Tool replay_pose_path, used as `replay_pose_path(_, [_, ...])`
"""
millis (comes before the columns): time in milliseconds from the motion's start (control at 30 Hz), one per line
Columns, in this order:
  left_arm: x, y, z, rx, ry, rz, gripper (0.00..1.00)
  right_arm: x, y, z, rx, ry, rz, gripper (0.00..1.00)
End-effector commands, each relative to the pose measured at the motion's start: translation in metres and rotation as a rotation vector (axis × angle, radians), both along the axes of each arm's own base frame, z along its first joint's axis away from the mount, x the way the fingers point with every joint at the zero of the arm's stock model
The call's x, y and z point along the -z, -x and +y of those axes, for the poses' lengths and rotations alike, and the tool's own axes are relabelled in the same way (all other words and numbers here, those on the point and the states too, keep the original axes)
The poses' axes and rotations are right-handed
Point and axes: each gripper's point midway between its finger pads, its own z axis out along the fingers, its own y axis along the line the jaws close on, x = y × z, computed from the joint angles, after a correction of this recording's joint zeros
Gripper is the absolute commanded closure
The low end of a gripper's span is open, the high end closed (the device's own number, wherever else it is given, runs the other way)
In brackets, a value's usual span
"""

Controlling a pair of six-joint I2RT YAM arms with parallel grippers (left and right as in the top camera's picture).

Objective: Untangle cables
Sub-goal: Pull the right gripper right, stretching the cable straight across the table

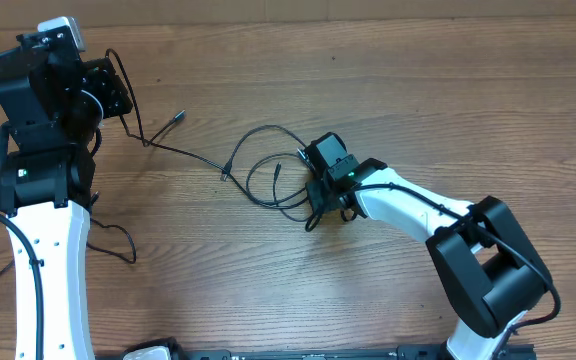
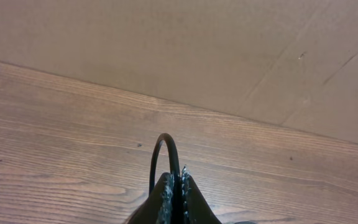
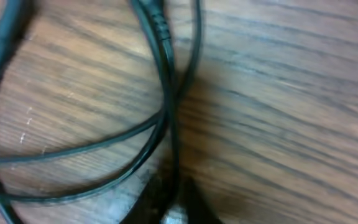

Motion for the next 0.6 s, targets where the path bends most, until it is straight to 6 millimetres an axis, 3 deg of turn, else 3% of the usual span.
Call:
replay_pose_path(0, [-0.003,-0.002,0.003,-0.009,0.008,-0.007,0.95,0.044,0.013,-0.040,0.081,0.191,0.060,0.96])
replay_pose_path(167, [-0.007,-0.004,0.009,-0.033,-0.020,-0.024,0.96,0.045,0.004,-0.095,0.331,0.278,0.067,0.96])
replay_pose_path(300, [-0.026,-0.008,0.021,-0.069,-0.039,-0.092,0.96,0.046,-0.002,-0.151,0.504,0.290,0.122,0.96])
replay_pose_path(567, [-0.063,0.001,0.074,-0.197,-0.068,-0.188,0.95,0.046,0.009,-0.276,0.866,0.290,0.232,0.96])
